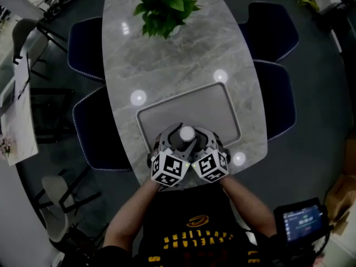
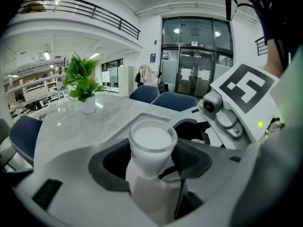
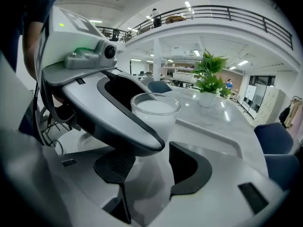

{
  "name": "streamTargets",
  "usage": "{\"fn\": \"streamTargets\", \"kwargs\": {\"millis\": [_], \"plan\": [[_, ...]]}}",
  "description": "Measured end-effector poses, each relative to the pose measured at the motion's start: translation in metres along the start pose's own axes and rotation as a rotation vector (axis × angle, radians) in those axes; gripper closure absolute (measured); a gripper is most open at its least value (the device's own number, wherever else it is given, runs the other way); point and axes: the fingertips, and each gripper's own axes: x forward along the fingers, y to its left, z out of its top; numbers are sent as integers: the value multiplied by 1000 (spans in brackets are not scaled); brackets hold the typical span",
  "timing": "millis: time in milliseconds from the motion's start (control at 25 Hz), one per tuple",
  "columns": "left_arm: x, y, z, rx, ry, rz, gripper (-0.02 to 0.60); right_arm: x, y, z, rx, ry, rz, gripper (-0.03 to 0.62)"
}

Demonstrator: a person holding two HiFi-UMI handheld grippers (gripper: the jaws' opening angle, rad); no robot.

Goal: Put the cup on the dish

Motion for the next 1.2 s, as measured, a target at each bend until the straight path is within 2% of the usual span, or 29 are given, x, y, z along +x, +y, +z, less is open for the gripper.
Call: {"fn": "streamTargets", "kwargs": {"millis": [200,480,680,1080,1200], "plan": [[13,6,-9,3,25,10,319,12,-6,-14,-1,99,-9,365],[22,7,-10,19,4,-11,319,16,-12,-25,7,162,-31,365],[27,13,-17,33,2,-9,319,21,-11,-30,13,200,-16,365],[29,19,-17,-3,-22,-18,319,13,-14,-33,59,189,-34,365],[28,20,-14,11,-39,-22,319,12,-16,-32,79,182,-39,365]]}}
